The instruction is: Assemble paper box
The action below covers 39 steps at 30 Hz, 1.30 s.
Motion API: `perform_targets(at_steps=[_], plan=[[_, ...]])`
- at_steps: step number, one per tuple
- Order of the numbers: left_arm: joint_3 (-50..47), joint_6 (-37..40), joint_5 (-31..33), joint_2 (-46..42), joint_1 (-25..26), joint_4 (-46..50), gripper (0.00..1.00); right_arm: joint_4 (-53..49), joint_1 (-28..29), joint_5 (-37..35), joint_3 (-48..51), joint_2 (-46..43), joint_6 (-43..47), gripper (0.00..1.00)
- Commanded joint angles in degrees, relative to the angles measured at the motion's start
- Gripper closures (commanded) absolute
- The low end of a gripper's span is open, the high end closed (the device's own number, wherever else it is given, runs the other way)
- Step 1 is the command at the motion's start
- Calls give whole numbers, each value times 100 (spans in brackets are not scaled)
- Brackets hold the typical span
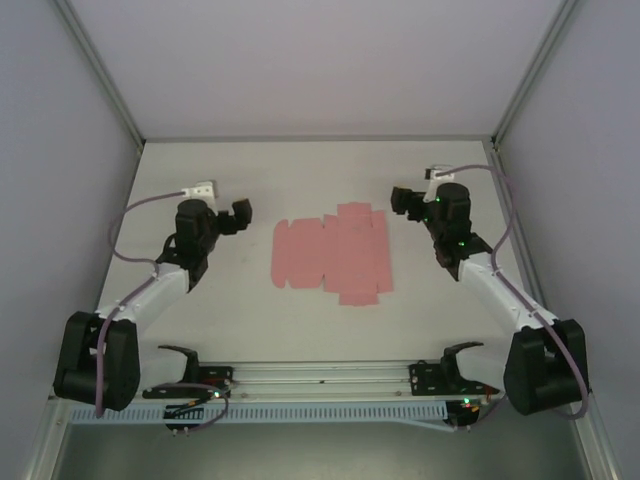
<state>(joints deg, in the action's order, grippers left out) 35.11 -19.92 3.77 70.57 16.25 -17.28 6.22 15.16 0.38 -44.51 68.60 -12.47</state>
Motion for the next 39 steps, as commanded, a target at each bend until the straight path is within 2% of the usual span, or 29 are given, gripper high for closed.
perform_targets(at_steps=[1,6,8,11,15,18,21,25,29,35,39], plan=[[59,-693,-303,-57,299,807,0,-1599,339,591,-250,335,-871,21],[52,-855,-652,129,495,1014,0,-1103,790,1329,-196,1099,-1279,36],[50,-920,-787,240,511,1018,0,-922,828,1428,-249,1497,-1370,38],[81,-967,-985,467,509,1008,0,-791,828,1358,-324,2040,-1434,43],[154,-1040,-1264,812,519,1065,0,-1123,783,769,-449,2595,-1499,50],[212,-985,-1371,981,537,1094,0,-1108,694,677,-316,2874,-1553,56],[235,-943,-1461,1028,552,1102,0,-1247,682,418,-201,3091,-1585,58],[281,-944,-1687,1200,572,1056,0,-967,599,585,189,3282,-1687,65],[275,-1137,-2221,1527,624,688,0,-659,520,819,485,3351,-1809,65],[390,-1235,-2387,2012,782,551,0,-464,476,810,736,3361,-1917,67],[413,-1254,-2775,2201,912,180,3,-344,470,947,814,3397,-1841,68]])
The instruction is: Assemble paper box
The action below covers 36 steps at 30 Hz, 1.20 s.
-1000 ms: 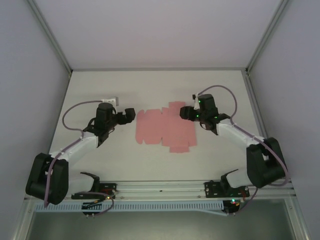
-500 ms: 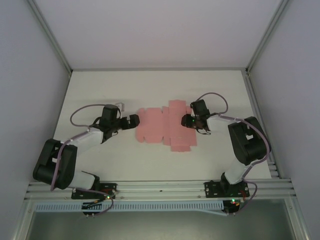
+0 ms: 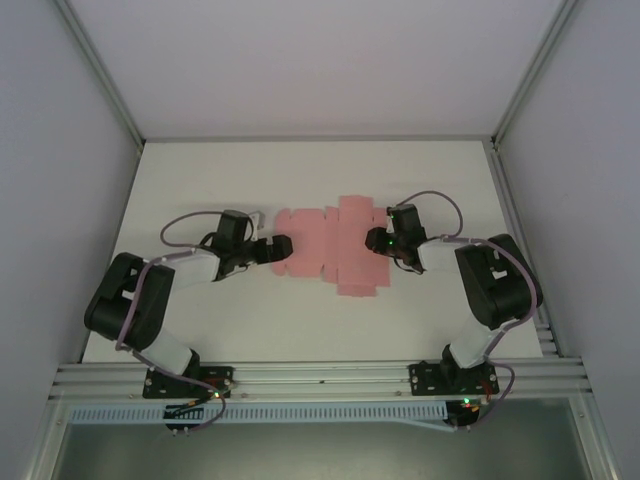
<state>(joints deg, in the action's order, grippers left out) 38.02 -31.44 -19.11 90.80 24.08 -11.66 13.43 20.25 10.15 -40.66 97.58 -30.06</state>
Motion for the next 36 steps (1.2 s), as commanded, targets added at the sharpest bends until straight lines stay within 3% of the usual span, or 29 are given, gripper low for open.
perform_targets(at_steps=[1,10,17,22,25,26,30,33,34,36], plan=[[126,-144,-587,221,162,-531,3,-1024,-39,16,452,515,-61,69],[60,-328,-1029,289,265,-1242,13,-757,-57,184,652,432,42,71],[18,-292,-906,8,269,-1470,32,-458,-78,365,892,94,328,71],[160,-181,-872,51,258,-1433,64,-467,-100,418,902,-154,533,71],[328,-24,-754,89,256,-1225,95,-446,-125,531,882,-391,623,68],[378,33,-743,80,256,-1162,100,-454,-148,606,854,-503,648,65],[402,163,-782,-201,256,-1207,100,-749,-214,730,655,-1262,677,56],[399,183,-793,-643,256,-1248,100,-1140,-289,708,475,-1965,627,42],[375,153,-810,-834,255,-1300,100,-1230,-319,726,444,-2221,594,34],[373,138,-939,-1168,258,-1363,100,-1255,-390,855,478,-2682,528,28]])
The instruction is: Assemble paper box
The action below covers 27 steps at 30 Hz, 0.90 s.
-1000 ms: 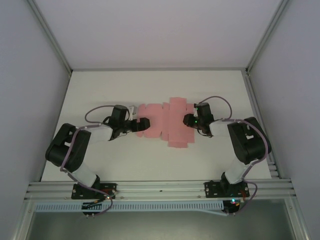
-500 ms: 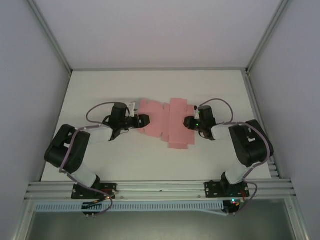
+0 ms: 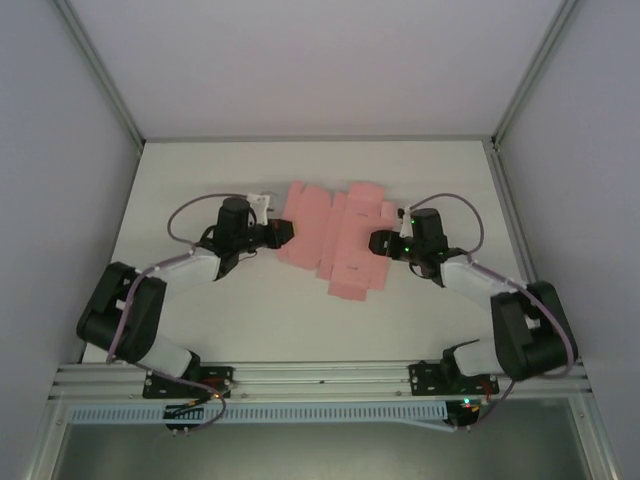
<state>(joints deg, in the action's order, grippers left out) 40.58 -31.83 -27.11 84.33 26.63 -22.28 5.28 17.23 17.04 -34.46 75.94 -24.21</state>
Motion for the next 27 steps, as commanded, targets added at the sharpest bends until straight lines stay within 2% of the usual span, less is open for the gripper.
perform_targets(at_steps=[1,3,8,14,17,23,26,27], plan=[[126,164,-201,-721,1,-316,100,-464,-134,178,-130,-778,-175,22],[172,140,-250,-1032,-2,-233,100,-318,-232,409,-20,-1222,-217,14],[163,-81,-531,-1741,-1,-337,100,414,-618,1004,439,-2173,-380,7],[203,-526,-1027,-2323,9,-637,100,1157,-1042,2069,646,-2249,-866,4],[211,-666,-1103,-2579,9,-697,100,1850,-1165,2601,747,-2056,-1135,8],[148,-662,-1099,-2967,12,-696,100,2856,-1162,3096,918,-1951,-1236,18],[124,-688,-1105,-3074,15,-716,100,3251,-1162,3293,933,-1943,-1419,24],[121,-717,-1103,-3112,17,-732,100,3272,-1162,3340,908,-1923,-1448,30]])
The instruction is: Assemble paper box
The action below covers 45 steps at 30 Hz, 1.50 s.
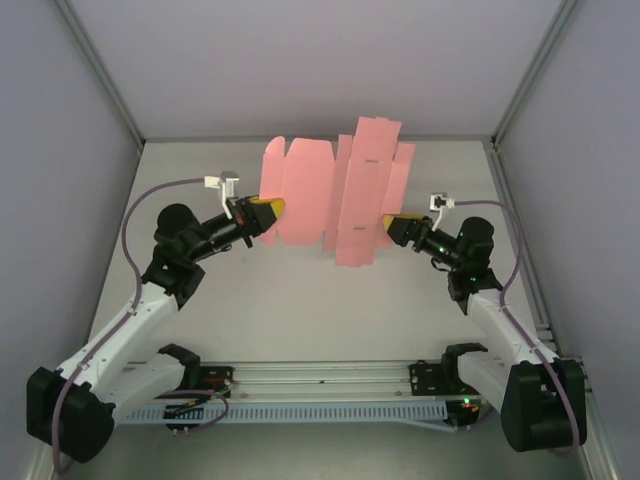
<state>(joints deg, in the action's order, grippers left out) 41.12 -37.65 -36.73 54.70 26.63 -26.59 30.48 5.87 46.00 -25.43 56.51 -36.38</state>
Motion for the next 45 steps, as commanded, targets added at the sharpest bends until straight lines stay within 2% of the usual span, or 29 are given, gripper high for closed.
perform_targets(at_steps=[1,3,7,10,14,18,19,20,22,23,25,30,32,36,40,43,45], plan=[[71,-138,-137,-184,18,-320,100,752,-29,471,-12,39,-258,35],[71,-137,-134,-251,24,-316,100,820,-27,556,-13,40,-285,44],[45,-111,-33,-299,18,-243,100,984,-25,591,37,-65,-336,78],[10,-136,59,-289,17,-197,100,835,-26,574,15,-163,-285,89],[-53,-146,120,-264,17,-174,100,652,-20,659,-80,-198,-90,100],[-35,12,448,-286,20,308,100,20,-8,454,-242,-308,558,100],[-26,91,580,-301,20,522,94,-414,14,312,-334,-364,900,100],[-9,163,790,-327,18,805,77,-956,55,106,-471,-440,1309,100],[19,336,1277,-383,17,1456,51,-1696,171,-157,-643,-547,1881,100],[25,413,1635,-419,20,1866,30,-1921,245,-218,-691,-592,2090,100],[48,418,2322,-497,17,2634,2,-2221,392,-269,-725,-615,2343,100],[87,392,3877,-898,17,4178,0,-2637,828,-411,-525,-266,2368,100],[139,456,4249,-1046,18,4553,0,-2527,964,-489,-351,-68,2237,100],[229,539,4411,-1195,17,4823,0,-2440,1054,-576,-174,291,2021,100],[229,539,4448,-1172,17,4814,0,-3034,1122,-863,-308,574,2352,100],[211,557,4421,-1076,40,4756,0,-3169,1245,-1198,-499,608,2546,100],[227,558,4411,-1006,17,4713,0,-3597,1468,-1855,-833,577,2941,100]])
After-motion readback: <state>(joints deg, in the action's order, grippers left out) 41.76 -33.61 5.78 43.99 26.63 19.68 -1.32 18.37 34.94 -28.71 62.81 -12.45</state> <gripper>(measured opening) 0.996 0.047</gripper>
